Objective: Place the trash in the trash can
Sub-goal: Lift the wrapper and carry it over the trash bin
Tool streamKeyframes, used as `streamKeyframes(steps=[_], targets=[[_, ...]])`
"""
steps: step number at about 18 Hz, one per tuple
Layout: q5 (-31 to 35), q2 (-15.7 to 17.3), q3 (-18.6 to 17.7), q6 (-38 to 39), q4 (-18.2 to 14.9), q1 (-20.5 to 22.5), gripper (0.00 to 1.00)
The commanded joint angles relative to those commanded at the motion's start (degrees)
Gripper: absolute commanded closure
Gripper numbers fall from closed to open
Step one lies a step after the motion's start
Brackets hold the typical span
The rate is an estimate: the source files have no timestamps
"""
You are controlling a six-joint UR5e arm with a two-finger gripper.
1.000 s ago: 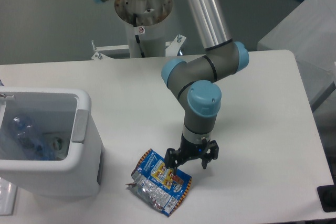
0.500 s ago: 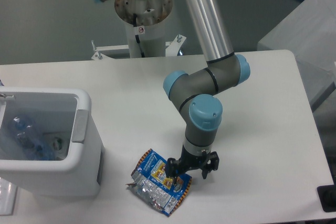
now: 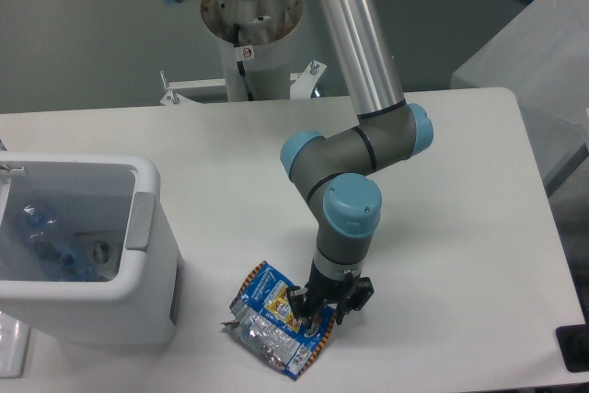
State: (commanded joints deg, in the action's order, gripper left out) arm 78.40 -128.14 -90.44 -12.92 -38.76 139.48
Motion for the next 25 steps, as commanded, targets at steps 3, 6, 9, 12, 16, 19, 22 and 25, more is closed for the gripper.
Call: streamKeyframes(steps=[3,6,9,12,16,19,22,25], targets=[[0.0,0.2,-0.2,0.1,0.0,-0.1,0.55],[0.1,0.6,-0.3,0.1,-0.1,-0.2,0.7],[-0.1,1.0,-0.3,0.1,-0.1,-0.3,0.76],[-0.1,2.7,-0.5,0.8,-0.1,-0.3,0.79],[-0.1,5.5,0.2,2.8,-0.1,-0.2,0.83],[-0.3,9.4,1.5,2.8,0.0,0.1,0.83],[-1.0,13.8,2.1,4.2,0.0,0.4,0.83],[-5.2,16.9,4.6,10.0,0.0,1.4,0.83]])
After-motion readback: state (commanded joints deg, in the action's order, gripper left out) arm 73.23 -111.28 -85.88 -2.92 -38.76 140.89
